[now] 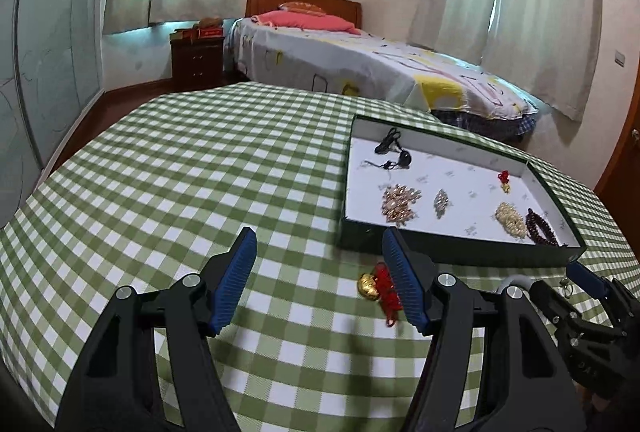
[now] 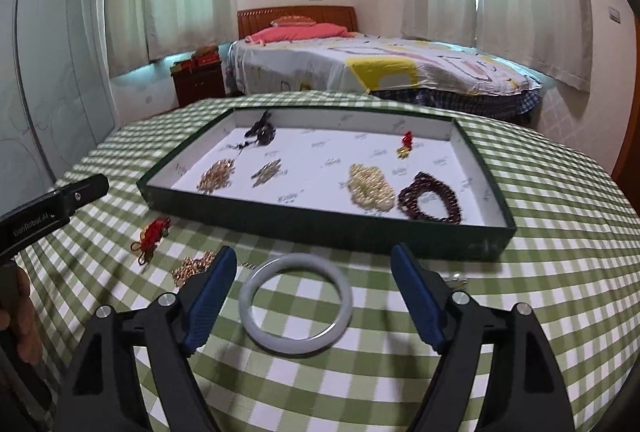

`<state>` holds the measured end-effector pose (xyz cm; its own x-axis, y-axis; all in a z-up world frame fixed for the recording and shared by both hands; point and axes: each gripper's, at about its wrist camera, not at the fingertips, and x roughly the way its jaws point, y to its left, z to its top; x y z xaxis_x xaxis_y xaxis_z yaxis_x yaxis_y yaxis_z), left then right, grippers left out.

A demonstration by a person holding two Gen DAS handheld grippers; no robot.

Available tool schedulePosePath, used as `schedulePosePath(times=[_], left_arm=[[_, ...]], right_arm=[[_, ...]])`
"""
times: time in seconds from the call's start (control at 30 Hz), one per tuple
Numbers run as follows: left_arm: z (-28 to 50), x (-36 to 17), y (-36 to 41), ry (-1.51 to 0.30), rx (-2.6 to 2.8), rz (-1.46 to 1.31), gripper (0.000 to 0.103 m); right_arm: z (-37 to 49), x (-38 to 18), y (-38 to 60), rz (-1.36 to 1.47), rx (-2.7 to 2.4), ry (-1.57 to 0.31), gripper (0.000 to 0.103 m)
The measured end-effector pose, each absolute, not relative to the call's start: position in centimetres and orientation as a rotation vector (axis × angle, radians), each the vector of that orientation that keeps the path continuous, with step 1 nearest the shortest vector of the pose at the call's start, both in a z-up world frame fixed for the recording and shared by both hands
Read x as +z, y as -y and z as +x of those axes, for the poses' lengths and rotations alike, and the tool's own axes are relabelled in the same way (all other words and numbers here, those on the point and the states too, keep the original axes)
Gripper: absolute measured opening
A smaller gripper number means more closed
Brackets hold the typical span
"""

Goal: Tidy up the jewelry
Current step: 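Grasp the red knot gold charm with left tool while right tool grasps the white jade bangle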

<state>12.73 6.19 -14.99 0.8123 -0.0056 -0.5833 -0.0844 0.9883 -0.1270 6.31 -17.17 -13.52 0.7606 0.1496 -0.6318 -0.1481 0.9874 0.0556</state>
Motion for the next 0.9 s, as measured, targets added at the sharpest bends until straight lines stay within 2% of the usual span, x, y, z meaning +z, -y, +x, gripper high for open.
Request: schedulePosePath(times=[0.77, 0.8, 0.87, 0.9], left_arm=[[13.0, -17.1, -4.4, -0.695, 0.006, -0.115, 0.064], [13.0, -17.2, -4.3, -0.698, 0.003, -0.112, 0.064], [13.1, -17.3, -3.9, -0.704, -0.005, -0.104, 0.064], [13.2, -17.4, -3.7, -0.71, -0.01, -0.099, 0.064]], right_arm=[[7.7, -15.5, 16.5, -0.031, 0.191, -0.892, 0.078], [7.6, -15.6, 16.4, -0.036, 0.192, -0.892, 0.077], [7.3, -15.5, 16.2, -0.058, 0.194, -0.884, 0.069], [7.1, -15.5, 16.1, -0.064, 0.196, -0.878, 0.069]])
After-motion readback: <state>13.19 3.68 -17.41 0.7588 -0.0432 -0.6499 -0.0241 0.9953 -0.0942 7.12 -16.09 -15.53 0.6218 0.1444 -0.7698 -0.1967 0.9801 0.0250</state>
